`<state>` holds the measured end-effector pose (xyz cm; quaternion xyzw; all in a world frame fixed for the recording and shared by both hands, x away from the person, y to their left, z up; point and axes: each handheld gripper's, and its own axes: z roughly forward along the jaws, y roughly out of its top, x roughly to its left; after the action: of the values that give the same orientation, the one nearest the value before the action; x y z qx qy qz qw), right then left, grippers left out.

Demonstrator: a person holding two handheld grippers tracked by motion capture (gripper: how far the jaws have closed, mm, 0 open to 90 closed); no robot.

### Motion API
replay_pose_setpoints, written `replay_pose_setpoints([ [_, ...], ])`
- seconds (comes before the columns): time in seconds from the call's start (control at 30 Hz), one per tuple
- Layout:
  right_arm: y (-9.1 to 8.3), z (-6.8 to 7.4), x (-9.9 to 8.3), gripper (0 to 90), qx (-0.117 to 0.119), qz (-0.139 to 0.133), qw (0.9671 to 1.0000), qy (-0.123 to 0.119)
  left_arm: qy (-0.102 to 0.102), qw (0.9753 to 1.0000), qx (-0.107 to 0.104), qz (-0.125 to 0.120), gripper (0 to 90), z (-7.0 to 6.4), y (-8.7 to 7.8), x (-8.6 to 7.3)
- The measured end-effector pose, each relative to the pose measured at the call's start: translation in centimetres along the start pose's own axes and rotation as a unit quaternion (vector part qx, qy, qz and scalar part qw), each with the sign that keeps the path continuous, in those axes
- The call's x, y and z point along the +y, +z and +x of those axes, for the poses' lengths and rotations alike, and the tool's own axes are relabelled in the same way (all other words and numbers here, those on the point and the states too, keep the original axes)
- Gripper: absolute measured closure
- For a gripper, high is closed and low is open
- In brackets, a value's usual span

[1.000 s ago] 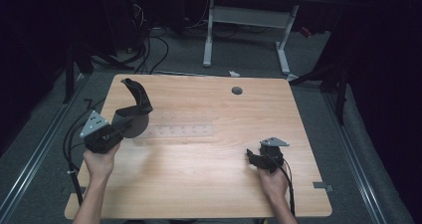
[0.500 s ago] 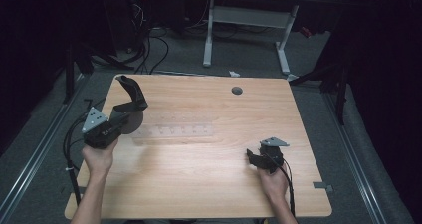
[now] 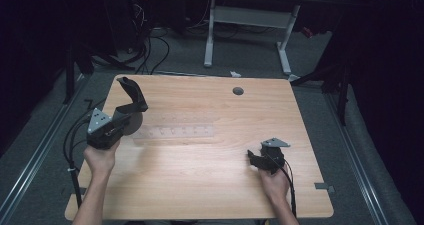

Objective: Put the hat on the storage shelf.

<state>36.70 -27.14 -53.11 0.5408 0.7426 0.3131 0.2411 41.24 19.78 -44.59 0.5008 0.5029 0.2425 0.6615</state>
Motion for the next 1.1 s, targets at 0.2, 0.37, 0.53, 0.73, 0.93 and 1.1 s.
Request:
replay_pose_setpoints([
  [0.2, 0.0, 0.0, 0.0, 36.5, 0.000, 0.000, 1.0000, 0.000, 0.004, 1.0000, 0.002, -0.002, 86.2, 0.0, 0.0, 0.0],
  [0.37, 0.0, 0.0, 0.0, 36.5, 0.000, 0.000, 1.0000, 0.000, 0.004, 1.0000, 0.004, -0.003, 86.2, 0.1, 0.0, 0.0],
  [0.53, 0.0, 0.0, 0.0, 36.5, 0.000, 0.000, 1.0000, 0.000, 0.006, 1.0000, 0.007, 0.001, 86.2, 0.1, 0.1, 0.0],
  [0.73, 0.0, 0.0, 0.0, 36.5, 0.001, 0.000, 1.0000, 0.000, 0.010, 0.9999, 0.012, 0.007, 86.1, -0.1, 0.6, -0.5],
  [0.93, 0.0, 0.0, 0.0, 36.5, 0.001, 0.000, 1.0000, -0.002, 0.010, 0.9998, 0.016, 0.012, 86.0, 0.1, 0.8, -1.1],
  [1.1, 0.0, 0.0, 0.0, 36.4, 0.002, 0.000, 1.0000, -0.002, 0.014, 0.9995, 0.019, 0.022, 85.9, 0.1, 1.1, -1.8],
])
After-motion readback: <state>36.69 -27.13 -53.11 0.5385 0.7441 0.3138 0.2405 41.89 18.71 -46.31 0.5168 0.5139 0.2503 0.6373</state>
